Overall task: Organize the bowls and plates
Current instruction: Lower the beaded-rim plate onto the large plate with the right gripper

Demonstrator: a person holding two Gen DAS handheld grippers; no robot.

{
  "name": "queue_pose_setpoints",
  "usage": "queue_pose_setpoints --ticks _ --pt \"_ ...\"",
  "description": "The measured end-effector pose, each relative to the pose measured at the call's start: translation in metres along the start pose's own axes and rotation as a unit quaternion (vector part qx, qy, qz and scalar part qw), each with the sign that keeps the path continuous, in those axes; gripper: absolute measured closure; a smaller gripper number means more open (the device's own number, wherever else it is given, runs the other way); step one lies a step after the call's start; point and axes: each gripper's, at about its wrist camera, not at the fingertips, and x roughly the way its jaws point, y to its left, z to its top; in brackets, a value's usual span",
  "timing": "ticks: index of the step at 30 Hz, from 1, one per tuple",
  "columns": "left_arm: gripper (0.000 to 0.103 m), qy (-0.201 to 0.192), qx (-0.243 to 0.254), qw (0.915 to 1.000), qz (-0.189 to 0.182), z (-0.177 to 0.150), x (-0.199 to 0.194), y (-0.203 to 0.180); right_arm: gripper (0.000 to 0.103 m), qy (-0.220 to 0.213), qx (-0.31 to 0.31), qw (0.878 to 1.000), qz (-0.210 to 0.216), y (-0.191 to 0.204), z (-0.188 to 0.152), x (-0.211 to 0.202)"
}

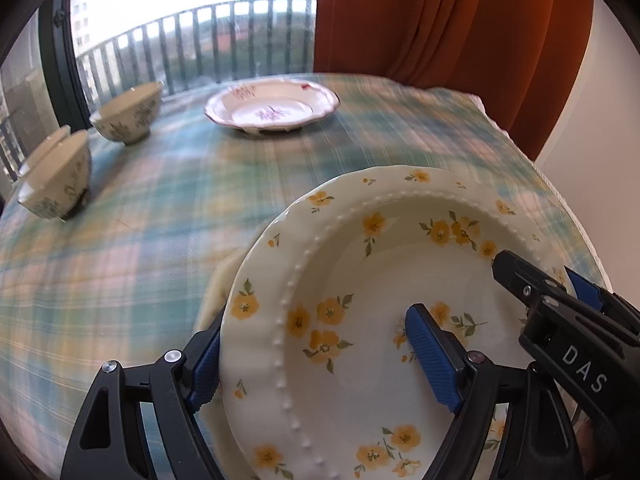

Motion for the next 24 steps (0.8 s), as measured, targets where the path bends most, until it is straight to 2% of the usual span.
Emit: queue_pose_setpoints --ticks 4,8,16,21,24 --pt "0.019 0.012 0.0 0.9999 -0.001 -0.004 0.009 -0.005 0.038 0.009 0.003 1.0 -0.006 -0.006 -0.004 0.007" --pt "0.018 0.003 0.002 1.0 0.007 -0.006 0.009 -0.009 0.038 0.008 0.0 1.0 -0.009 -0.008 -0.006 0.011" --pt "0.014 0.001 0.014 0.9988 0.047 -0.006 0.01 -0.015 0.039 0.004 -0.006 1.0 0.0 -0.007 -0.01 0.014" --pt "0.012 0.01 0.024 0.9977 0.063 -0.004 0.013 -0.017 0.047 0.001 -0.002 1.0 0.005 -0.01 -0.012 0.013" --pt "0.012 -0.005 0.061 0.9929 0.102 -0.008 0.01 -0.026 0.052 0.0 -0.001 1.0 0.012 -0.011 -0.013 0.009"
